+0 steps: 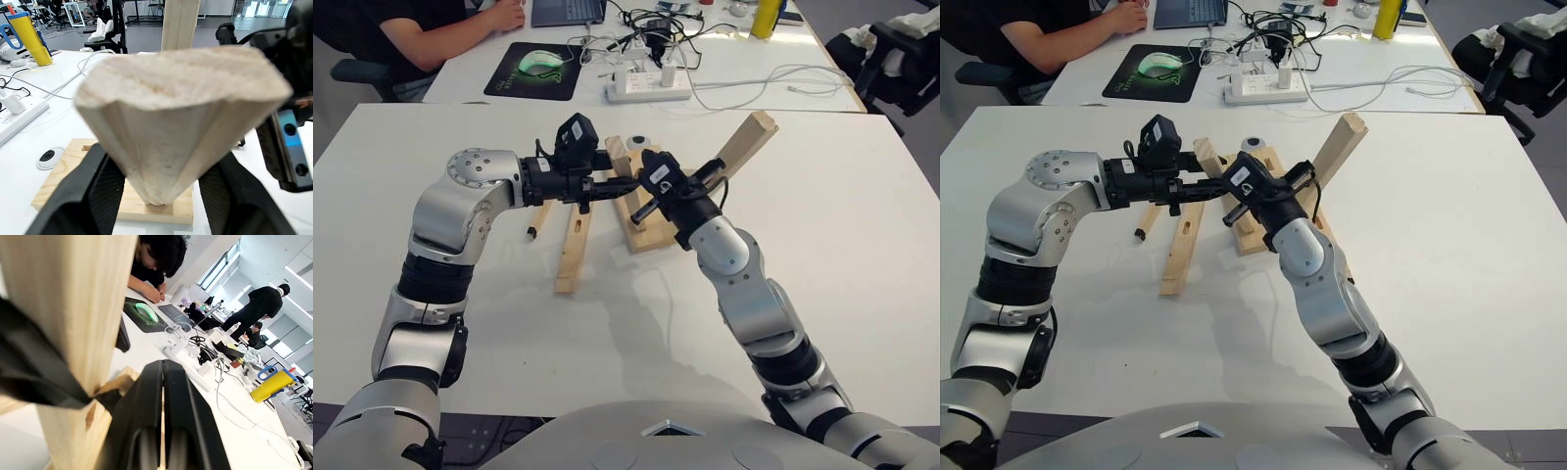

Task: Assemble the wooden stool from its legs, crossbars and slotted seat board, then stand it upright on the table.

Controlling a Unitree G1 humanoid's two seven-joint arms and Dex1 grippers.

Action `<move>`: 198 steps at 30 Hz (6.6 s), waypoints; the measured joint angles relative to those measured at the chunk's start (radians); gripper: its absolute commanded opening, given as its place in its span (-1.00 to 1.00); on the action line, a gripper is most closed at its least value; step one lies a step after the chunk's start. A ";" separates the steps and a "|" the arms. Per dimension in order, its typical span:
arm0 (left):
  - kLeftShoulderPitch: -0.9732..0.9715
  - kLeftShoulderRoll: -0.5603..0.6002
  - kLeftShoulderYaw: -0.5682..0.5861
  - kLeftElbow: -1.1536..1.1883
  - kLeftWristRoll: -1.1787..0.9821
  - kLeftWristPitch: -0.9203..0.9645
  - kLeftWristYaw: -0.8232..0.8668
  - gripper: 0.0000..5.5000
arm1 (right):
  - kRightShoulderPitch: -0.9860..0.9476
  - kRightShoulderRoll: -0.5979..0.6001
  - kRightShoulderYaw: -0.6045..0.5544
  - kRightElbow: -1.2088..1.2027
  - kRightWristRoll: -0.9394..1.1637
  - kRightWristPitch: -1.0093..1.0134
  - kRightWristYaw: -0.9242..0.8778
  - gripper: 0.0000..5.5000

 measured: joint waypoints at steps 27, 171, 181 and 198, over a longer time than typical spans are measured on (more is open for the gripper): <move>0.017 -0.013 0.003 -0.026 0.009 0.005 0.021 -0.24 | -0.078 -0.185 0.038 -0.051 -0.007 0.135 0.141 -1.00; 0.137 0.180 0.082 -0.055 -0.096 -0.178 -0.159 -0.24 | 0.003 -0.211 0.200 0.231 -0.049 0.089 0.296 -1.00; 0.104 0.166 0.057 -0.038 -0.085 -0.166 -0.151 -0.24 | 0.003 -0.211 0.204 0.239 -0.049 0.089 0.296 -1.00; 0.085 0.148 0.022 -0.029 -0.065 -0.155 -0.137 -0.24 | 0.002 -0.211 0.204 0.239 -0.049 0.090 0.299 -1.00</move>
